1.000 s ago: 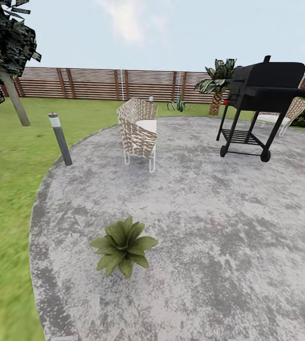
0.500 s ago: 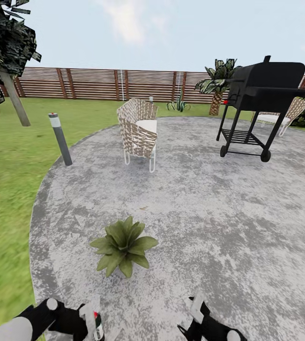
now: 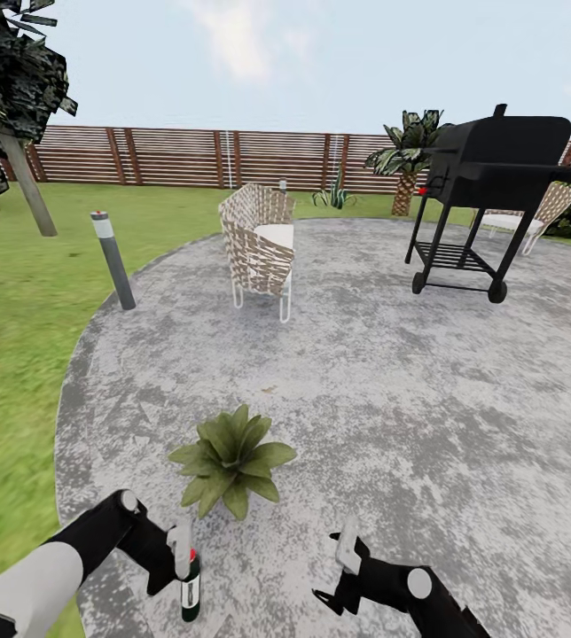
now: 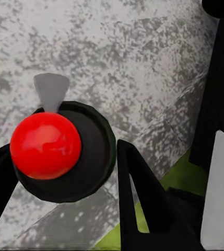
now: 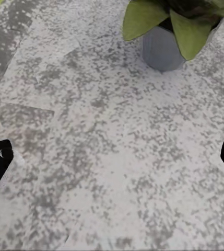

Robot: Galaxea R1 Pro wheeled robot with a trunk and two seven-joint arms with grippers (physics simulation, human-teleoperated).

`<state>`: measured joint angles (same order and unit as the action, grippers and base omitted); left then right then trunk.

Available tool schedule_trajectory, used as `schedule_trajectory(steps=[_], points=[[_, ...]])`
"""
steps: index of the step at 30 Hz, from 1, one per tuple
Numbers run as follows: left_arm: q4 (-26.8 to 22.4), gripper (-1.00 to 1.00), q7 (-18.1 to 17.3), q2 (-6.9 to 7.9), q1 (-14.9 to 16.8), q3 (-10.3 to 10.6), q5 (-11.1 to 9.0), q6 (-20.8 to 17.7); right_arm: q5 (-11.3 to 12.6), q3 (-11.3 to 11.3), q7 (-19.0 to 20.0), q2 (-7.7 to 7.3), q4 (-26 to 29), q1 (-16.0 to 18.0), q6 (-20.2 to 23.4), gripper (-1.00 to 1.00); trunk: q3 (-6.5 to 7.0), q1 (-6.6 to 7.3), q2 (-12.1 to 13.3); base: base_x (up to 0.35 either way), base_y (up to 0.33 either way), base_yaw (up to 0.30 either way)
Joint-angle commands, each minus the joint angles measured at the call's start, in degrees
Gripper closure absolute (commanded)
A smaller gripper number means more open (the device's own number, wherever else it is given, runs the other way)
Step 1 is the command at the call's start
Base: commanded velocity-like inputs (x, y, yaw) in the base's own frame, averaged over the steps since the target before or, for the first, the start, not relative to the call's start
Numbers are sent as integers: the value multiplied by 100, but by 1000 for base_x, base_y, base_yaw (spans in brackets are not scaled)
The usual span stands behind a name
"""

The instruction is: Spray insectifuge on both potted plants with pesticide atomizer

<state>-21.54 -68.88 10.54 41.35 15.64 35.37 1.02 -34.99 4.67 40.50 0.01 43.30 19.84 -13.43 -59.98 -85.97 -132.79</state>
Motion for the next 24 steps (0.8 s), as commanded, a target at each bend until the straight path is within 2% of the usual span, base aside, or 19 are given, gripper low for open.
schedule_trajectory(steps=[1,6,8,10,11,14,16,21,24], points=[[-13,100,-2,1,0,63,67,2,-62,-2,0,70,8,2,-37,100,-5,1,-2,0,0,0],[-19,100,21,-33,-3,120,115,3,-76,47,8,375,90,27,-34,100,-5,1,-2,0,0,0],[-24,100,23,-134,-4,128,118,8,-77,234,10,546,125,42,-28,100,-5,1,-2,0,0,0],[-25,100,24,-252,-4,131,124,20,-76,435,10,642,132,82,-22,100,-5,1,-2,0,0,0],[-25,100,24,-305,-4,131,126,30,-73,528,10,667,133,109,-21,100,-5,1,-2,0,0,0],[-33,100,24,-430,2,140,131,65,-70,617,10,689,128,143,-20,100,-5,1,-2,0,0,0],[-61,100,24,-537,4,185,159,84,-69,639,10,717,132,159,-19,100,-5,1,-2,0,0,0],[-396,100,-23,-615,5,213,221,113,-69,661,10,770,127,226,-19,100,-5,1,-2,0,0,0],[-425,100,-29,-756,5,219,239,127,-69,666,10,772,130,230,-19,100,-5,1,-2,0,0,0]])
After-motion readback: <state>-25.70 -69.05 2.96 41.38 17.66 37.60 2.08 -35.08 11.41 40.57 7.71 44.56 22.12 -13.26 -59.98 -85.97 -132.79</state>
